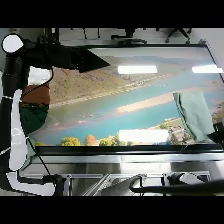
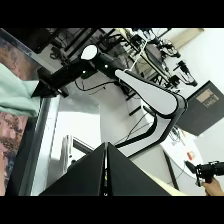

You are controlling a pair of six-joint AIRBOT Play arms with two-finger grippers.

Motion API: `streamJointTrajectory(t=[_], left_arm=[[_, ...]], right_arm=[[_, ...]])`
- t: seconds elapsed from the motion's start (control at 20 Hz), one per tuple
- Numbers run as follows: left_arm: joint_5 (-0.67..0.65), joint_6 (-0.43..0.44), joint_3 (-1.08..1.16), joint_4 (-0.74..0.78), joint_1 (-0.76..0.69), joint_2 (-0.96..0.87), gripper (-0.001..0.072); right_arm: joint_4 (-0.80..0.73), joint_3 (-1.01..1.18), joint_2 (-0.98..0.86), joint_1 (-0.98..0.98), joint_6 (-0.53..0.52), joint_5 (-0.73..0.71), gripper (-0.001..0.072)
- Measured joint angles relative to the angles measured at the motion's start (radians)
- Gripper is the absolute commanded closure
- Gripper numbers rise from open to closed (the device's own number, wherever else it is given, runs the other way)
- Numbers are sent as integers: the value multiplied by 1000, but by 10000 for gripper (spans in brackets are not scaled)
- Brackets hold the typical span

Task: Fold the shirts.

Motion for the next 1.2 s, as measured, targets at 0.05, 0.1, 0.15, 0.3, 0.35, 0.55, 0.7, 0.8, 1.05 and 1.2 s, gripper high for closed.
streamJointTrajectory(t=[0.05, 0.1, 0.15, 0.3, 0.35, 0.55, 0.7, 0.8, 1.05, 1.2], left_arm=[[0, 3, 0, 0, -12, 0, 689], [0, 3, 0, 0, -23, 0, 689], [0, 4, 0, 0, -34, 0, 689], [7, 7, 0, 0, -55, 0, 689], [14, 7, 0, 0, -59, 0, 689], [39, 8, 0, -3, -39, 0, 690], [45, 10, 0, -3, 16, 0, 694], [45, 6, 0, 21, 63, 9, 695], [52, -10, -167, 215, 133, 159, 694], [100, -9, -403, 325, 136, 313, 694]], right_arm=[[-11, -38, 20, 0, 10, -8, 694], [-18, -68, 37, -1, 18, -13, 545], [-27, -87, 48, -1, 22, -14, 251], [-40, -85, 67, -1, 5, -10, 140], [-42, -57, 71, -1, -14, -2, 140], [-26, 118, 76, 7, -53, 32, 156], [50, 252, 78, 53, -68, 61, 590], [128, 301, 81, 119, -93, 84, 697], [187, 321, 95, 413, -135, 87, 698], [177, 269, 136, 585, -142, 61, 698]])
